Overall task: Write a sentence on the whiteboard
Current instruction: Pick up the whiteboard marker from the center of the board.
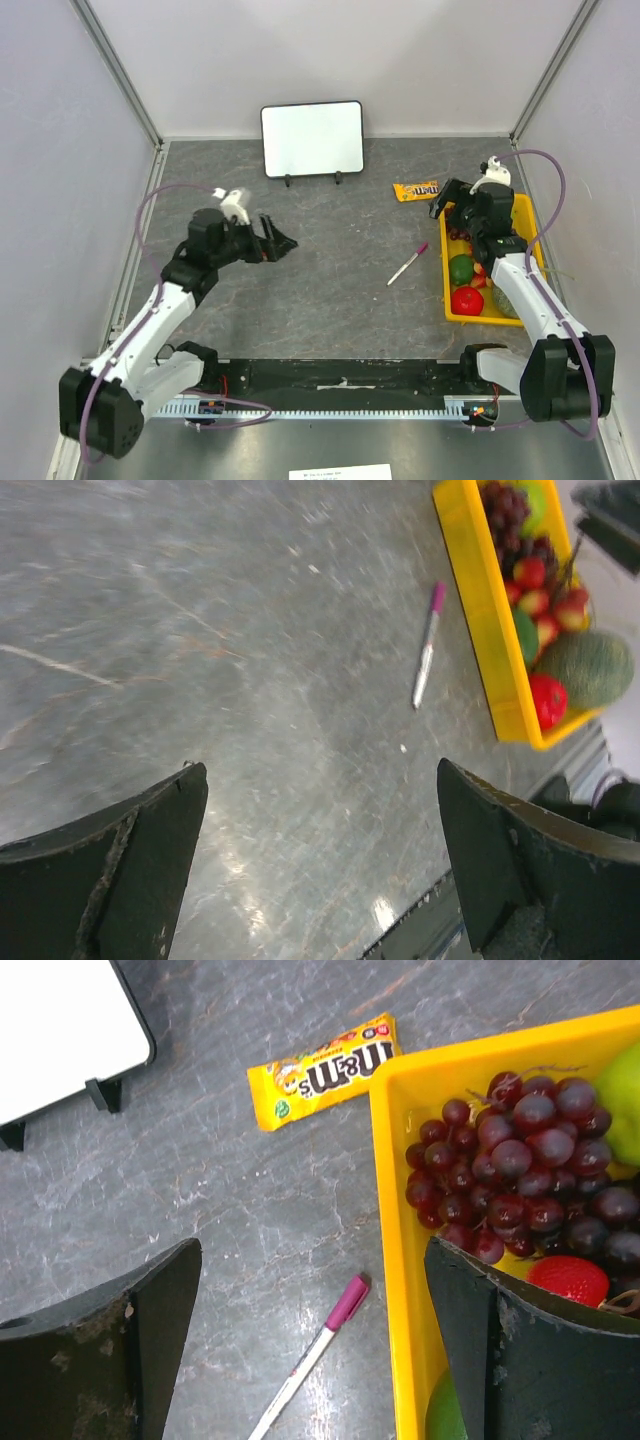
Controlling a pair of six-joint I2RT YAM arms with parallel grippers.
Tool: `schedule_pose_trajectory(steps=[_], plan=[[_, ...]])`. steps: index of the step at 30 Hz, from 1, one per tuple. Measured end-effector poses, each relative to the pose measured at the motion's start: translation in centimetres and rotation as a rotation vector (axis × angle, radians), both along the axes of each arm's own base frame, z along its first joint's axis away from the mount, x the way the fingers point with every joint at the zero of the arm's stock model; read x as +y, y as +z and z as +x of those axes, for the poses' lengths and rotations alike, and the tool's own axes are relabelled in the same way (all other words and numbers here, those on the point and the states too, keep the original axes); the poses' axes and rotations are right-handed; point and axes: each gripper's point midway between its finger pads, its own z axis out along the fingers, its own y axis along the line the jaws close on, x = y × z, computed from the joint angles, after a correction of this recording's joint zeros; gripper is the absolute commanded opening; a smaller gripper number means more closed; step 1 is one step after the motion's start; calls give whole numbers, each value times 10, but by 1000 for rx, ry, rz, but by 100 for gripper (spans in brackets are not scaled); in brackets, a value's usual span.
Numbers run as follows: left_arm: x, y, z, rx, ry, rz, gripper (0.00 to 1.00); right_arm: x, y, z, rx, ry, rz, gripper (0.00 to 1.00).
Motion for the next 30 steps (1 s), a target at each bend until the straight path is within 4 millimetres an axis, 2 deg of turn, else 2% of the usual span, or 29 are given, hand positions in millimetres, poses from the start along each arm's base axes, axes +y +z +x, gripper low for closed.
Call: schedule_pose_trajectory(steps=[7,11,14,19,25,27,30], plan=[[-94,-9,-14,19,-236,134,99,3,-12,-6,52,21,2,98],[-149,-31,-19,42,-336,218,97,-1,-18,-10,80,7,-9,98],[-198,-55,-18,51,-415,295,97,-8,-23,-14,98,-14,-6,98],[-257,-84,-19,-1,-514,404,97,-24,-37,-26,134,-68,10,98],[-306,-100,-25,-94,-617,488,89,-57,-49,-36,177,-160,44,98],[-315,-108,-21,-120,-630,522,86,-63,-51,-38,186,-173,59,98],[-320,-121,-15,-143,-622,584,82,-67,-55,-38,196,-175,80,98]])
